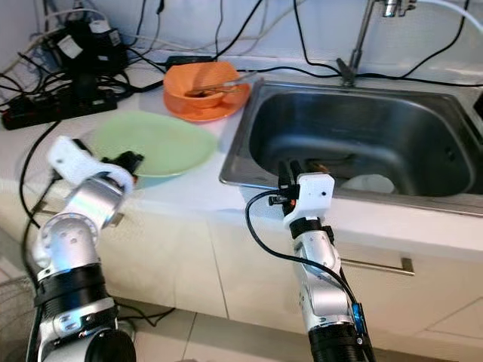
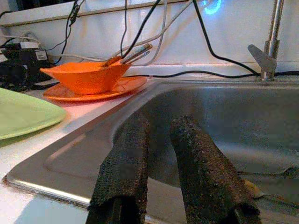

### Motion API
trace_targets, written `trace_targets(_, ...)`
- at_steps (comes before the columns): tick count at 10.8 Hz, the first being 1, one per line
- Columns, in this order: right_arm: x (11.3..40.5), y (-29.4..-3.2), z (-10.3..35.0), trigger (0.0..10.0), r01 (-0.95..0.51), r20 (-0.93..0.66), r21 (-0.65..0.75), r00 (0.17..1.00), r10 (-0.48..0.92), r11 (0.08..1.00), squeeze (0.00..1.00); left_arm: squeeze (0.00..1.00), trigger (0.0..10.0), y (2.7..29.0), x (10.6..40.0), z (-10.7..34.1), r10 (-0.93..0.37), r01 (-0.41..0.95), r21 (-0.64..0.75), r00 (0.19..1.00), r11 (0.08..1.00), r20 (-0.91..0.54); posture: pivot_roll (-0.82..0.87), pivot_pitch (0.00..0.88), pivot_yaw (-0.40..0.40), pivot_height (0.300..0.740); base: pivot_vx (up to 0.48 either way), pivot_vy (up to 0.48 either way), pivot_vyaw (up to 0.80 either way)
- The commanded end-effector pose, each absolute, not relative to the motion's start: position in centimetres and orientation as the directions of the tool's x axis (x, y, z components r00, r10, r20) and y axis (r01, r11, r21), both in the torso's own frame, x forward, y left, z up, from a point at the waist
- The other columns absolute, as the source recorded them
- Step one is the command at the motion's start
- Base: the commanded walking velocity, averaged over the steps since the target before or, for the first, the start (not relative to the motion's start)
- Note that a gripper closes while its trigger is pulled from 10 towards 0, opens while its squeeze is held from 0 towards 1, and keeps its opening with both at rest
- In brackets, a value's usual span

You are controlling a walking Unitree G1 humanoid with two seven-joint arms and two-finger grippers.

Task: Kitchen organization

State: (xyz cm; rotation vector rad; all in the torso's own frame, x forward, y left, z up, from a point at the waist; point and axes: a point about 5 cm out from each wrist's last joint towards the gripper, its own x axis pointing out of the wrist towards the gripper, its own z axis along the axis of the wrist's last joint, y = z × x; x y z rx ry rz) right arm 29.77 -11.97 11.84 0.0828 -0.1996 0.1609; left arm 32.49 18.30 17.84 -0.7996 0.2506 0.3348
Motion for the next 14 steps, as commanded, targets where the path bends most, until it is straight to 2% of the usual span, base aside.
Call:
trace_targets(1, 29.8, -12.0, 11.1, 10.0, -0.167, 0.162, 0.07, 0.975, 0.154, 0.983, 0.0, 0.0, 10.0, 19.5, 31.5, 15.9, 0.3, -0.53, -0.548, 0.838, 0.647, -0.456, 0.08, 0.018, 0.072, 0.74, 0.0, 0.0, 0.0)
trace_targets(2, 29.8, -12.0, 11.1, 10.0, -0.169, 0.16, 0.069, 0.975, 0.156, 0.983, 0.0, 0.0, 10.0, 19.9, 31.2, 16.2, 0.336, -0.542, -0.525, 0.833, 0.656, -0.44, 0.09, 0.018, 0.069, 0.74, 0.0, 0.0, 0.0)
trace_targets(3, 29.9, -12.0, 11.1, 10.0, -0.172, 0.159, 0.067, 0.974, 0.159, 0.983, 0.0, 0.0, 10.0, 20.7, 31.1, 18.0, 0.424, -0.522, -0.485, 0.853, 0.702, -0.303, 0.09, 0.015, 0.066, 0.74, 0.0, 0.0, 0.0)
trace_targets(4, 30.0, -12.0, 11.2, 10.0, -0.171, 0.159, 0.066, 0.974, 0.159, 0.983, 0.0, 0.0, 10.0, 20.7, 31.3, 20.0, 0.44, -0.455, -0.504, 0.884, 0.734, -0.156, 0.09, 0.012, 0.065, 0.74, 0.0, 0.0, 0.0)
trace_targets(7, 30.3, -12.1, 11.4, 10.0, -0.168, 0.163, 0.06, 0.974, 0.157, 0.984, 0.0, 0.0, 10.0, 18.9, 31.3, 23.8, 0.369, -0.243, -0.54, 0.919, 0.806, 0.137, 0.08, 0.0, 0.063, 0.74, 0.0, 0.0, 0.0)
trace_targets(9, 30.4, -12.1, 11.4, 10.0, -0.161, 0.163, 0.062, 0.975, 0.149, 0.985, 0.0, 0.0, 10.0, 16.9, 31.3, 26.0, 0.252, -0.053, -0.526, 0.915, 0.849, 0.315, 0.07, 0.0, 0.065, 0.74, 0.0, 0.0, 0.0)
trace_targets(11, 30.7, -12.2, 11.7, 10.0, -0.156, 0.172, 0.063, 0.975, 0.144, 0.986, 0.0, 0.0, 10.0, 14.2, 31.3, 27.6, 0.059, 0.172, -0.465, 0.895, 0.869, 0.442, 0.07, 0.0, 0.066, 0.74, 0.0, 0.0, 0.0)
trace_targets(13, 31.0, -12.2, 11.9, 10.0, -0.147, 0.181, 0.069, 0.974, 0.133, 0.987, 0.0, 0.0, 10.0, 11.2, 30.9, 28.9, -0.133, 0.409, -0.417, 0.824, 0.812, 0.55, 0.06, 0.0, 0.068, 0.74, 0.0, 0.0, 0.0)
trace_targets(14, 31.0, -12.1, 11.9, 10.0, -0.146, 0.182, 0.072, 0.975, 0.131, 0.987, 0.0, 0.0, 10.0, 10.2, 30.9, 29.1, -0.195, 0.472, -0.397, 0.801, 0.787, 0.566, 0.06, 0.0, 0.071, 0.74, 0.0, 0.0, 0.0)
